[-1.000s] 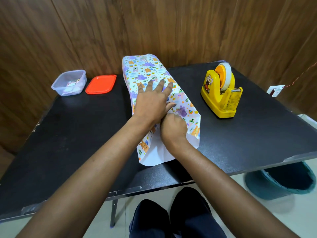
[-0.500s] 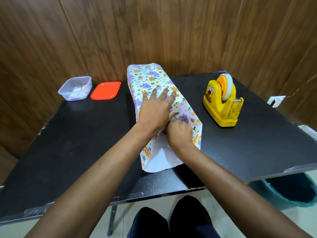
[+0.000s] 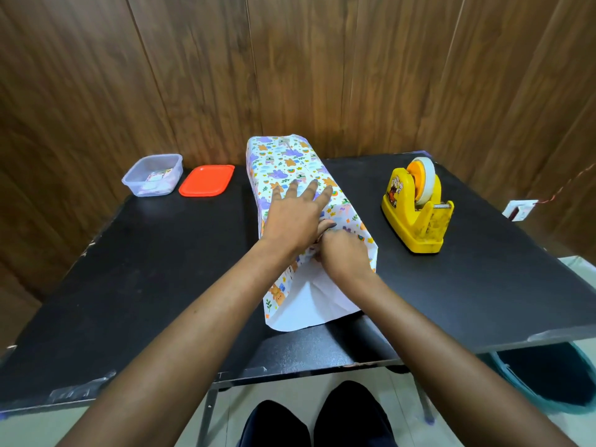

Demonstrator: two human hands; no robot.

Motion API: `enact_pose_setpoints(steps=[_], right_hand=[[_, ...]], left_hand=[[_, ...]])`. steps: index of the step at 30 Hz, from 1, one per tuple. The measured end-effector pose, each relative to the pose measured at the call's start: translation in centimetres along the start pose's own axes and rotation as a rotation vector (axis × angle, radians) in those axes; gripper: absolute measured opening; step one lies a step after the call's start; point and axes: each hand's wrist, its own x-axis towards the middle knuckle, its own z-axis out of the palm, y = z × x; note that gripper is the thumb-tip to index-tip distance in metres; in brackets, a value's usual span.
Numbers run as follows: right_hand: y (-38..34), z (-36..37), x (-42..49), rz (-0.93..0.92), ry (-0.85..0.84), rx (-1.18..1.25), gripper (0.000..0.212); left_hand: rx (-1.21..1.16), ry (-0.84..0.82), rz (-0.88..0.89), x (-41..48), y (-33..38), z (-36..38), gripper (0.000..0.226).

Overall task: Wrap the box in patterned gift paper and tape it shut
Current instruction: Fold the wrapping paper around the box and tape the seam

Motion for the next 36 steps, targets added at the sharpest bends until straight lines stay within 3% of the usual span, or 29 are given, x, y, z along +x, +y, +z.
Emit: enact_pose_setpoints(steps=[2,4,7,9,11,13,15,19,29,34,36], right_hand=[[1.2,-1.7,0.1,0.02,-0.024,0.145,0.013],[3.3,-3.6,0.1,0.11,-0.014,0.322,0.022],[7.3,-6.0,-0.2,0.261,0.254,0.54,0.022],[9.8,-7.2,-0.3,0.336,0.48,0.475,0.024],[12.4,-7.9,0.3,0.419,0.565,0.428,0.027],[14.9,-8.0,1.4,0.548,0.429,0.397,0.037],[16.6,-7.9,2.0,0.651,0.252,0.518,0.049],[17.2,-7.8,2.3,0.623,0.146,0.864,0.038],[16.1,-9.4,3.5,0.707,0.242,1.042,0.036],[16.2,-7.7,1.8,0.77,0.144,1.14,0.007],[15.9,-6.1,0.9,0.762,0.148,1.218,0.021]], left_hand=[[-0.001,0.0,0.001,0.0,-0.1,0.0,0.066],[-0.004,0.008,0.002,0.0,-0.1,0.0,0.066],[-0.016,0.003,-0.006,-0.2,-0.1,-0.1,0.067],[-0.012,-0.001,-0.005,-0.2,-0.1,-0.1,0.068],[-0.014,0.006,-0.006,-0.3,-0.1,-0.1,0.068],[-0.016,0.008,-0.009,-0.4,-0.2,-0.1,0.068],[-0.016,0.009,-0.01,-0.4,-0.1,-0.1,0.068],[-0.01,0.011,-0.015,-0.2,0.0,0.0,0.069],[0.003,0.02,-0.02,-0.1,0.2,0.0,0.069],[-0.022,0.034,-0.021,-0.1,0.1,0.0,0.069],[-0.017,0.032,-0.024,-0.1,0.1,0.0,0.069]])
